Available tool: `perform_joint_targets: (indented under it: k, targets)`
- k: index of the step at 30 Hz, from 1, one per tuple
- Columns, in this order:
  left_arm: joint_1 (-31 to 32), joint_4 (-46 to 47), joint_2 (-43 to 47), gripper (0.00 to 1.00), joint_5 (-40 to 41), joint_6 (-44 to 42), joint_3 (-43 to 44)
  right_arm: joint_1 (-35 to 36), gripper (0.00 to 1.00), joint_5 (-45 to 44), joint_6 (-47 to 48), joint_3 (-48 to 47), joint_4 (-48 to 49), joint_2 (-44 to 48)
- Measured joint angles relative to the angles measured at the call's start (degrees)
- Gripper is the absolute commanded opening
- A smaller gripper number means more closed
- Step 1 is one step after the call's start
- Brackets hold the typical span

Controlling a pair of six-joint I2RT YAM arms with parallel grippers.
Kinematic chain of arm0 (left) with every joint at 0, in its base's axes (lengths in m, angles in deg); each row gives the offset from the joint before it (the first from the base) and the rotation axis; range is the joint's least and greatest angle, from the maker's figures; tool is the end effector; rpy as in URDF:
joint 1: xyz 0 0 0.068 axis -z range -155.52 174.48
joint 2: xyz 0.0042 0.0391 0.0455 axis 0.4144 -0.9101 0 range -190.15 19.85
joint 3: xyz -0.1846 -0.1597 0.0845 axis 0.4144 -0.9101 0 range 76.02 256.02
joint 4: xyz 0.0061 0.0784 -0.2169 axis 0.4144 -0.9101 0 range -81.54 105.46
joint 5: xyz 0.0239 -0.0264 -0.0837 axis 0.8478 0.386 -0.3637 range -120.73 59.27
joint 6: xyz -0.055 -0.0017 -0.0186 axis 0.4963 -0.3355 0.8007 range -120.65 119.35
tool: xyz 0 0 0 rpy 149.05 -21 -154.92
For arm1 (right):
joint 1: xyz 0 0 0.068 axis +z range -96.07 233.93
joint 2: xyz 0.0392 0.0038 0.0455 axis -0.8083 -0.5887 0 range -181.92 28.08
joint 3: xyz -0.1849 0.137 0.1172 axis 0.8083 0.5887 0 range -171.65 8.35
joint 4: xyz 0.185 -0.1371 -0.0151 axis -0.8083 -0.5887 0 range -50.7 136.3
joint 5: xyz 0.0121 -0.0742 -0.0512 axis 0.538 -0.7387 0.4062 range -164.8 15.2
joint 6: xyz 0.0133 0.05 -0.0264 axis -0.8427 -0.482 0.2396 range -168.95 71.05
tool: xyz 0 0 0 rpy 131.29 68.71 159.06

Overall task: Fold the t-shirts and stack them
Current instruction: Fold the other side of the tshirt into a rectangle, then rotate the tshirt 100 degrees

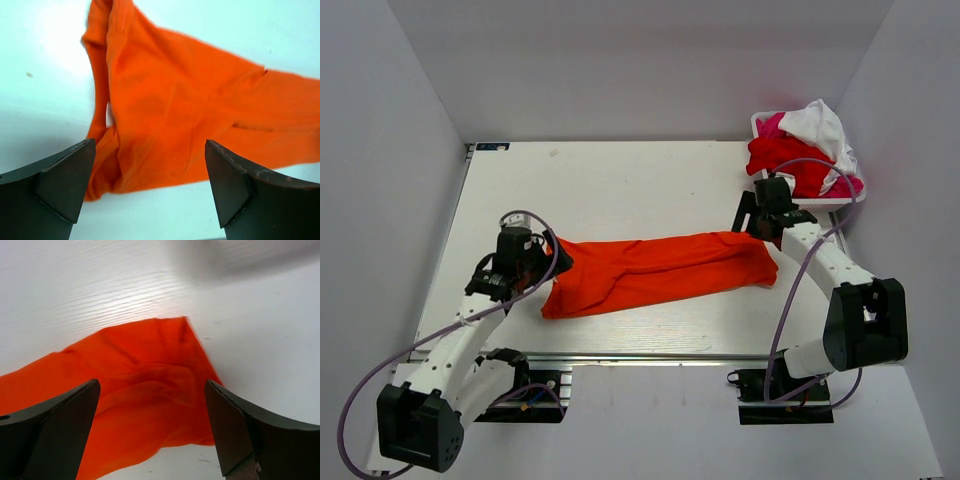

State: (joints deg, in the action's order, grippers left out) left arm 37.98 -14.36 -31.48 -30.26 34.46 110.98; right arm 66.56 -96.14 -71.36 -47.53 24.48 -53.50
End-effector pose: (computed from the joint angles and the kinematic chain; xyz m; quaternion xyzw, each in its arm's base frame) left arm 0.1602 -0.0382 0.2223 -0.1754 0.9111 -0.1500 0.3415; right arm 0.2734 0.0458 0.2387 0.1450 0.9069 -0.0574 0.3914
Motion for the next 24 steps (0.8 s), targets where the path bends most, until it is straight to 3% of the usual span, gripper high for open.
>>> perform_joint_targets:
  k: [5,12,18,24]
  targets:
    - [-0.02,5.44,-6.1,1.0,-0.83,-1.05,2.23,1.42,0.9,14.45,4.07,-1.05,5.38,-1.64]
    - [0.66,17.73,-22.67,1.0,-11.63,-1.7,2.75,3.26,0.9,27.34,5.49,-3.17,9.77,-11.82]
    - [2.03,22.6,-31.91,1.0,-15.06,-2.03,3.39,3.15,0.9,27.19,4.61,-1.38,9.31,-13.7]
    - [2.03,22.77,-32.24,1.0,-13.73,-2.14,3.65,2.14,0.9,17.64,2.86,-0.55,5.95,-13.4]
